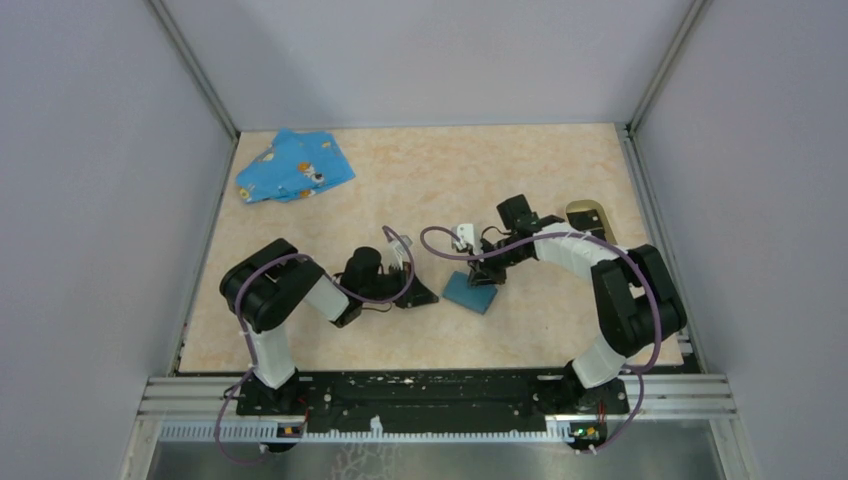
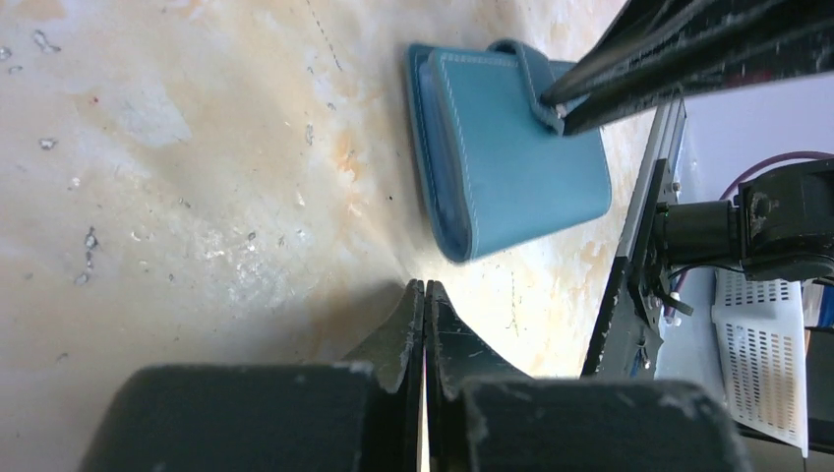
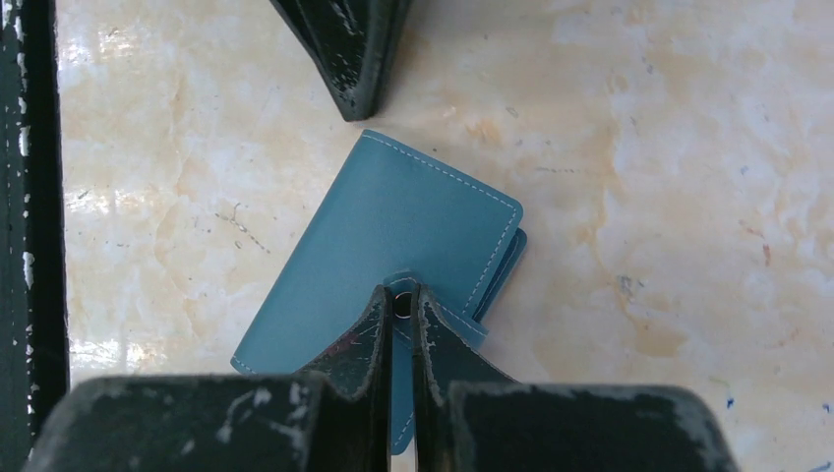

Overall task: Put the credit cards into the card holder
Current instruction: Open the card holder at the center of the board.

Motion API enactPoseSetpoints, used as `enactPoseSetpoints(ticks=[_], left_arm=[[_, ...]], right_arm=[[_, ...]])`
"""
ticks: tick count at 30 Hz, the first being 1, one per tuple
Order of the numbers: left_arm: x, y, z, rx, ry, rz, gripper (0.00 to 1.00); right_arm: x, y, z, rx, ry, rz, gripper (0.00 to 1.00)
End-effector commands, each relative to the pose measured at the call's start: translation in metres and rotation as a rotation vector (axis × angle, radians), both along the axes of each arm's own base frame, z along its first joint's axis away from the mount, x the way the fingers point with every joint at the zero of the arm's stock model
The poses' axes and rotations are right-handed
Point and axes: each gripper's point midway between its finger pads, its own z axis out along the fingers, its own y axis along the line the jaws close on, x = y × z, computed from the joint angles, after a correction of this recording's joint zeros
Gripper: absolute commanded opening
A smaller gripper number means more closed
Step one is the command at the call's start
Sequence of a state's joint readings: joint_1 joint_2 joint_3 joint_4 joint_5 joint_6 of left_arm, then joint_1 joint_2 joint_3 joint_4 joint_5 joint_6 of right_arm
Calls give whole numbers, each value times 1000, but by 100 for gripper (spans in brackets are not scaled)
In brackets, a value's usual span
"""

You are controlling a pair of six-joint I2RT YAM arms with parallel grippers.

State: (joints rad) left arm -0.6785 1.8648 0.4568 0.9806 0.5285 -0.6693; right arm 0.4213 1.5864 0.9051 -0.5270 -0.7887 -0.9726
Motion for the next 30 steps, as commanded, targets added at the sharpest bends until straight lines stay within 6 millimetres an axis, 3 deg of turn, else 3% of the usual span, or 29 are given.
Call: enactPoseSetpoints(ticks=[1,11,15,19,30], left_arm=[[-13,18,-27,90,58,24,0],[-15,16,-10,44,29,18,0],[-17,16,-3,14,29,22,0],[-20,17,2,-10,30,34,0],[-24,18,6,-23,25,48,0]], right_arm=[[14,5,32,108,-21,-31,0],[11,1,31,115,-40,-23,0],[6,5,33,120,-77,1,8],[3,9,33,108,-92,18,8],[15,3,28,57,-129,-39,10]])
